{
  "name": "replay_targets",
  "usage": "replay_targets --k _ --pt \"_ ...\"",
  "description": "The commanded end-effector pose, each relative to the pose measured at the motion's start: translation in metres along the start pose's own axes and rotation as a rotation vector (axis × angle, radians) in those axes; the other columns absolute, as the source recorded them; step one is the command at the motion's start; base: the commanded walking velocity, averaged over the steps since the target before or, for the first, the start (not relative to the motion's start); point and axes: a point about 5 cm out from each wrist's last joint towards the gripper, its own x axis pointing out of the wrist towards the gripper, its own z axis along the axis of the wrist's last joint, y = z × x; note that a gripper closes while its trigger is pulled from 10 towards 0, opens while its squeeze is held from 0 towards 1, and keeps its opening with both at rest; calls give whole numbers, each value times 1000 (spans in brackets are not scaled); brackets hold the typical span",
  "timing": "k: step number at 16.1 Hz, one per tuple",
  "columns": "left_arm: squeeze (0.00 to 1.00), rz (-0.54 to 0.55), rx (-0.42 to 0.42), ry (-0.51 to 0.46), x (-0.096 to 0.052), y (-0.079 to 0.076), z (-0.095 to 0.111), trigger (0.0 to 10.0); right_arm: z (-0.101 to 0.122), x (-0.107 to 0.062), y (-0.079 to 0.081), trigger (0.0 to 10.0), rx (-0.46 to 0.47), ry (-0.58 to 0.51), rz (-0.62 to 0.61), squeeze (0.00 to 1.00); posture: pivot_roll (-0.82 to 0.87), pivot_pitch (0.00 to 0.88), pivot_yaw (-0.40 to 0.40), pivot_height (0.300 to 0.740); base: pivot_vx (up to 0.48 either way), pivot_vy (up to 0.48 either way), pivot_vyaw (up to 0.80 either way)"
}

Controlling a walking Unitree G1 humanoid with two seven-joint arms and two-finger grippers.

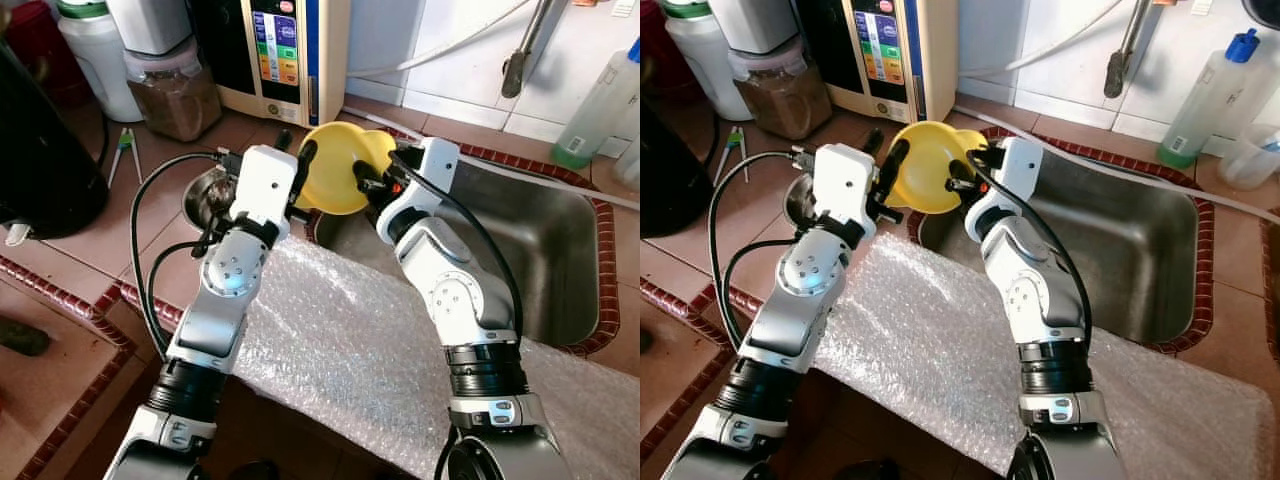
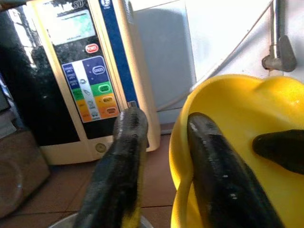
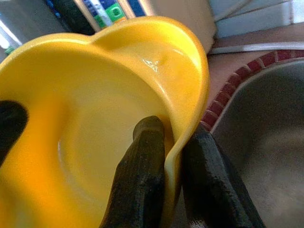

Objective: Kitchen organization

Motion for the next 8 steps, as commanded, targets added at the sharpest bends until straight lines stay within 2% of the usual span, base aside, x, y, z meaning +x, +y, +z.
replay_targets --k 1,5,8 --pt "1000 68 -3 -68 -3 20 13 10000 -4 -8 -44 0 5 9 -223 0 47 137 57 740 0 0 0" --pt "1000 -40 -88 -41 -5 7 11 10000 -3 -3 -52 0 -8 -24 -299 0 54 132 57 740 0 0 0" --pt "1000 -108 -132 -11 -12 -4 7 10000 3 0 -61 0 -62 -63 -384 0 56 132 54 740 0 0 0"
